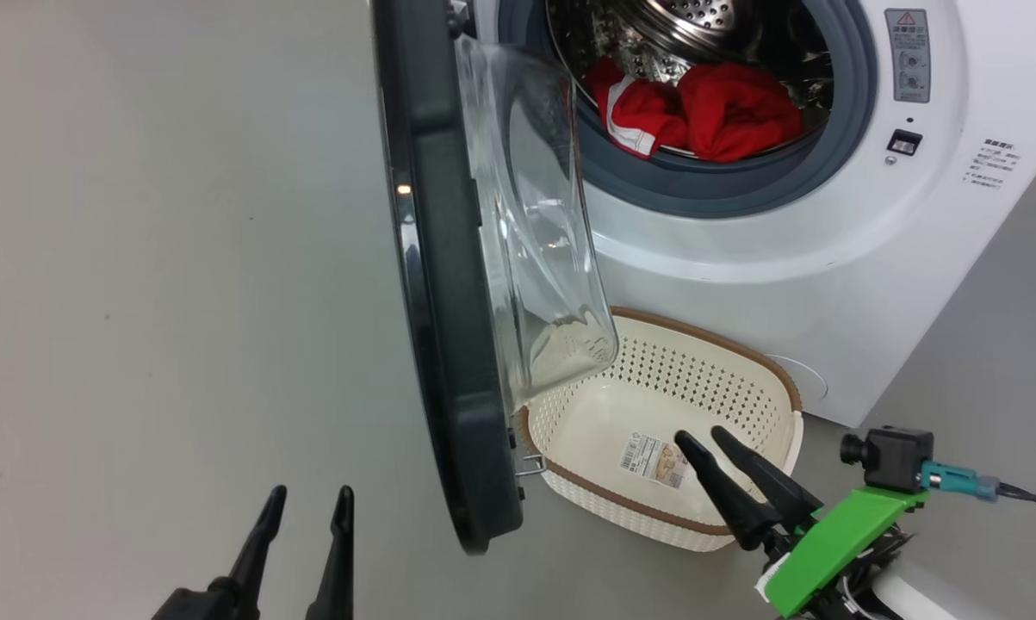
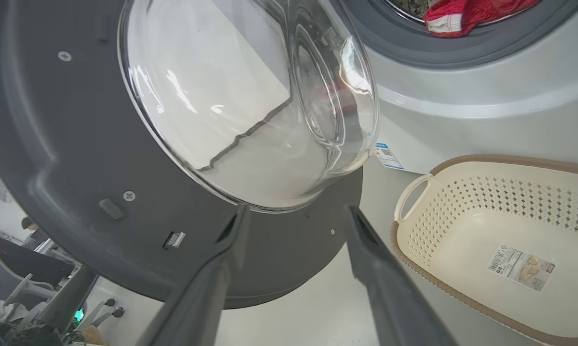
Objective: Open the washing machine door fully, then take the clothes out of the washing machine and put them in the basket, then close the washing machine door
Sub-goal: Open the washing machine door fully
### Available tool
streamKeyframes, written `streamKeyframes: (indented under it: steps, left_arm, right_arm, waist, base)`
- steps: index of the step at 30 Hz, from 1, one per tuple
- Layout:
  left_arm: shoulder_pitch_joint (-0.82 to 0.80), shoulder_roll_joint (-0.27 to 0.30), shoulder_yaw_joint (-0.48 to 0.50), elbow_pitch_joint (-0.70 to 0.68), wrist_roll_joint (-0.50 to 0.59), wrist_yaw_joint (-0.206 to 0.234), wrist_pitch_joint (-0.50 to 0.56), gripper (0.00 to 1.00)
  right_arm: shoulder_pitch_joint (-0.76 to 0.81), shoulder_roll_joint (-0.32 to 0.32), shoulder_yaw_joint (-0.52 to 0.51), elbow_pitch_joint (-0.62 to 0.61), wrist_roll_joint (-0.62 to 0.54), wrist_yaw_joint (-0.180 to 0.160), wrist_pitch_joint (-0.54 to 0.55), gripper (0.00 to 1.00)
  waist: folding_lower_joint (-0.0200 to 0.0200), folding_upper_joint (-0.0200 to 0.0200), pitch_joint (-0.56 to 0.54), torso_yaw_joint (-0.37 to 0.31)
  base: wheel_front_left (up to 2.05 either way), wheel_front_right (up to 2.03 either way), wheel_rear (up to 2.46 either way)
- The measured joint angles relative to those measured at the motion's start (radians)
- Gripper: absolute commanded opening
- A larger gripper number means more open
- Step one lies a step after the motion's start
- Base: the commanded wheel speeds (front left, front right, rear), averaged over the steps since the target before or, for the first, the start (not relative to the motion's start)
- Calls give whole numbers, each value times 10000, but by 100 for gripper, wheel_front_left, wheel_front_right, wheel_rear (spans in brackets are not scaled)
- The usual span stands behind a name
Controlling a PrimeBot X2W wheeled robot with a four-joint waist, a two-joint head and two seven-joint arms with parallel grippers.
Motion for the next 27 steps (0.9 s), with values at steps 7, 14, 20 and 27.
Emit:
streamKeyframes:
  steps: [7, 14, 20, 27]
  left_arm:
    - [115, 0, 240, 15, 71, -73, 0, 100]
    - [155, 2, 395, 25, 71, -75, 0, 100]
    - [153, 2, 424, 50, 69, -75, 0, 100]
    - [145, 0, 458, 48, 71, -77, 0, 100]
  right_arm:
    - [786, 255, -1641, 589, -1987, 0, 0, 100]
    - [1433, 945, -3304, 876, -4186, 0, 0, 100]
    - [1832, 1289, -4291, 857, -5917, 2, 0, 100]
    - [2292, 1678, -5492, 598, -7662, 2, 0, 100]
  waist:
    - [0, 0, -102, -227]
    - [0, 0, -78, -458]
    - [0, 0, -48, -570]
    - [0, 0, -3, -581]
  base:
    - [0, 0, 0]
    - [0, 0, 0]
    - [0, 0, 0]
    - [0, 0, 0]
